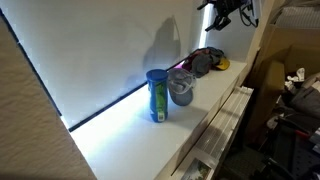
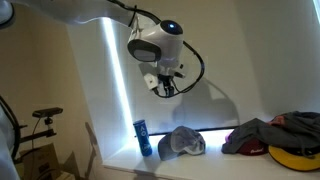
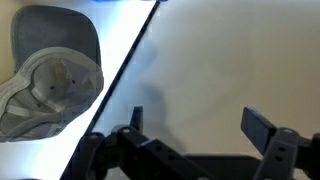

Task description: Move the grey cap away from the other caps

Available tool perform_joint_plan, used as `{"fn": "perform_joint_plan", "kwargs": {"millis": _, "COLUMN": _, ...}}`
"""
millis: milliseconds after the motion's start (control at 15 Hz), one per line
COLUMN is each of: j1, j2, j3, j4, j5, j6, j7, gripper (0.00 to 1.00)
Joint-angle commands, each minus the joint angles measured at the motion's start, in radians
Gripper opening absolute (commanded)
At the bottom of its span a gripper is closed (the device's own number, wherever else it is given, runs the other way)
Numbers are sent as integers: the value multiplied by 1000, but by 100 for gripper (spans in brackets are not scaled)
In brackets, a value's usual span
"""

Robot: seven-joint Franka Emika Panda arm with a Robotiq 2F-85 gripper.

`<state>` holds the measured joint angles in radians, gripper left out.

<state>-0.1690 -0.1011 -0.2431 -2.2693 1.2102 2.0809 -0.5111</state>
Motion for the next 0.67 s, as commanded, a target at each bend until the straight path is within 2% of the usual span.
{"fn": "perform_joint_plan", "kwargs": {"millis": 0, "j1": -12, "j2": 1, "j3": 11, "j4": 1, "j5": -1, "j6": -4, "j7": -1, "gripper": 100}}
{"fn": "perform_joint_plan", "kwargs": {"millis": 67, "j1": -12, "j2": 1, "j3": 12, "j4": 1, "j5": -1, "j6": -5, "j7": -1, "gripper": 100}}
{"fn": "perform_joint_plan", "kwargs": {"millis": 200, "j1": -12, "j2": 90, "j3": 8, "j4": 41, "j5": -63, "j6": -115, "j7": 77, "gripper": 100}}
{"fn": "perform_joint_plan", "kwargs": {"millis": 267, "j1": -11, "j2": 129, "j3": 7, "j4": 50, "j5": -59, "j6": -148, "j7": 78, "gripper": 100}}
{"fn": "perform_joint_plan", "kwargs": {"millis": 467, "j1": -35, "j2": 271, "j3": -3, "j4": 77, "j5": -14, "j6": -333, "j7": -30, "gripper": 100}}
{"fn": "perform_joint_plan", "kwargs": {"millis": 533, "j1": -20, "j2": 162, "j3": 13, "j4": 24, "j5": -34, "j6": -230, "j7": 33, "gripper": 100}}
{"fn": "perform_joint_plan", "kwargs": {"millis": 600, "j1": -26, "j2": 208, "j3": 13, "j4": 33, "j5": -28, "j6": -270, "j7": 3, "gripper": 100}}
